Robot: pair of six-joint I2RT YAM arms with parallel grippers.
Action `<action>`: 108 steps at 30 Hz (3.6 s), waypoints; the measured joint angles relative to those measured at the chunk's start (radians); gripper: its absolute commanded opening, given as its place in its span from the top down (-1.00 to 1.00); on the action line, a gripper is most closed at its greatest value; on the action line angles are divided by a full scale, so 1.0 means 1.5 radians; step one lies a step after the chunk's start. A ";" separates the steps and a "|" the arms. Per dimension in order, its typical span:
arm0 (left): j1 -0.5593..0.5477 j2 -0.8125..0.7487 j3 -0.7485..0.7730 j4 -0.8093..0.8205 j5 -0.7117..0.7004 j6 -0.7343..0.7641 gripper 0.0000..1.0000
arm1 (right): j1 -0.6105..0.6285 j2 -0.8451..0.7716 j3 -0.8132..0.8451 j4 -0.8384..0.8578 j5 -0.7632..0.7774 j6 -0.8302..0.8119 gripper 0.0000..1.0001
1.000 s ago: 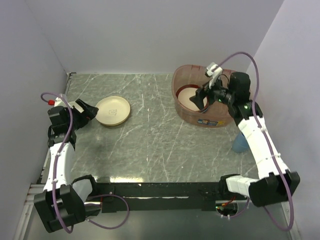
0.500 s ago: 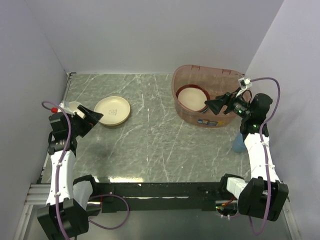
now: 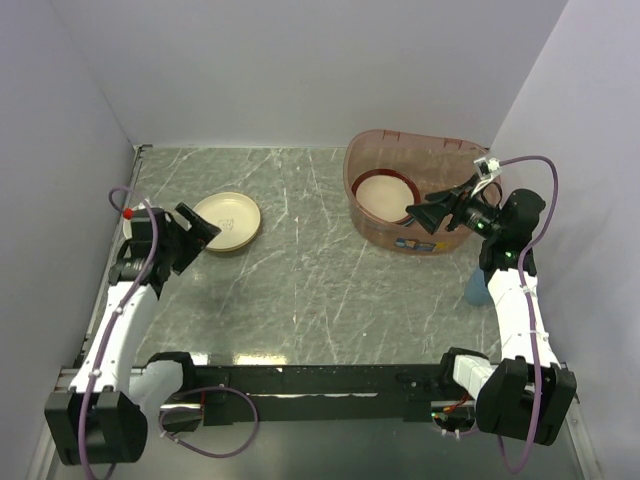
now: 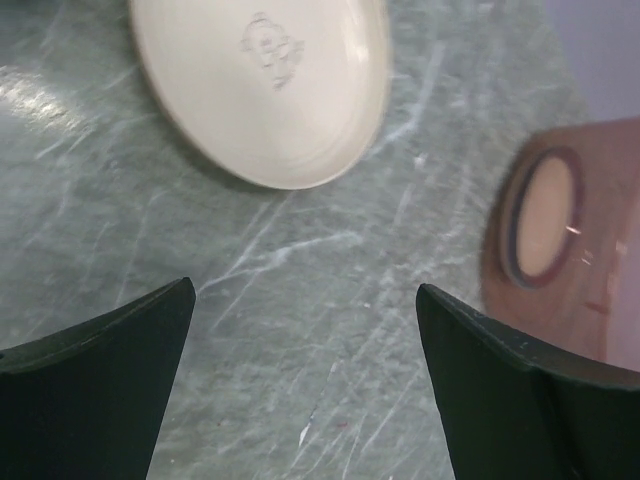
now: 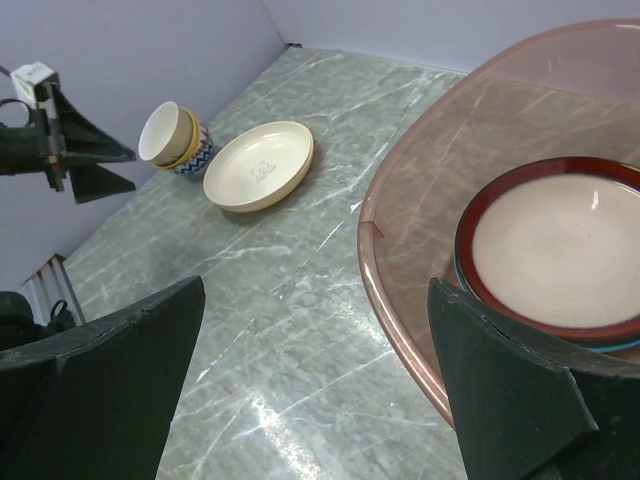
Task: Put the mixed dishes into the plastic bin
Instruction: Pick up the plate at the center of the board.
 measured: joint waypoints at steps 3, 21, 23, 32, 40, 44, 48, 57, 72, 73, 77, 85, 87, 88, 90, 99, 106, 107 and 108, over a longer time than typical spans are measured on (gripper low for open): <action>-0.031 0.047 0.016 -0.029 -0.074 -0.028 -0.99 | 0.000 0.000 0.000 0.000 -0.004 0.000 -1.00; -0.067 0.375 0.138 -0.048 -0.255 -0.084 -0.54 | 0.000 0.007 0.000 -0.001 -0.013 -0.013 -1.00; -0.067 0.388 0.141 -0.048 -0.260 -0.087 -0.53 | 0.000 0.008 0.000 -0.002 -0.015 -0.014 -1.00; -0.067 0.439 0.162 -0.040 -0.277 -0.097 -0.16 | 0.000 0.008 0.000 -0.005 -0.019 -0.015 -1.00; -0.067 0.453 0.179 -0.033 -0.292 -0.099 -0.07 | 0.000 0.008 0.000 -0.012 -0.020 -0.018 -1.00; -0.067 0.453 0.179 -0.030 -0.295 -0.100 0.02 | 0.000 0.008 0.000 -0.014 -0.020 -0.018 -1.00; -0.067 0.453 0.179 -0.024 -0.295 -0.100 0.07 | 0.000 0.008 0.000 -0.014 -0.020 -0.019 -1.00; -0.067 0.464 0.179 -0.014 -0.296 -0.099 0.11 | 0.000 0.011 0.001 -0.015 -0.020 -0.020 -1.00; -0.067 0.467 0.179 -0.008 -0.296 -0.098 0.41 | 0.000 0.012 0.001 -0.016 -0.020 -0.020 -1.00; -0.067 0.467 0.178 -0.008 -0.295 -0.098 0.43 | 0.000 0.012 0.001 -0.017 -0.020 -0.020 -1.00; -0.067 0.467 0.174 -0.005 -0.294 -0.098 0.54 | 0.000 0.012 0.001 -0.017 -0.020 -0.021 -1.00; -0.059 0.467 0.160 0.018 -0.287 -0.099 0.92 | 0.000 0.012 0.001 -0.022 -0.020 -0.025 -1.00; -0.056 0.461 0.155 0.025 -0.280 -0.097 0.95 | 0.000 0.012 0.002 -0.022 -0.020 -0.025 -1.00; -0.055 0.455 0.150 0.024 -0.276 -0.096 0.98 | 0.000 0.012 0.002 -0.023 -0.020 -0.025 -0.99; -0.051 0.438 0.143 0.022 -0.271 -0.095 0.99 | 0.000 0.012 0.002 -0.023 -0.020 -0.025 -1.00; -0.005 0.340 0.139 0.030 -0.230 -0.068 0.99 | 0.000 0.012 0.002 -0.026 -0.020 -0.025 -1.00; 0.020 0.323 0.126 0.037 -0.197 -0.042 0.99 | 0.000 0.012 0.002 -0.026 -0.021 -0.028 -1.00; 0.020 0.320 0.123 0.038 -0.190 -0.038 0.98 | 0.000 0.012 0.002 -0.026 -0.022 -0.030 -0.99; 0.020 0.314 0.118 0.038 -0.182 -0.033 0.99 | 0.000 0.012 0.002 -0.026 -0.023 -0.031 -1.00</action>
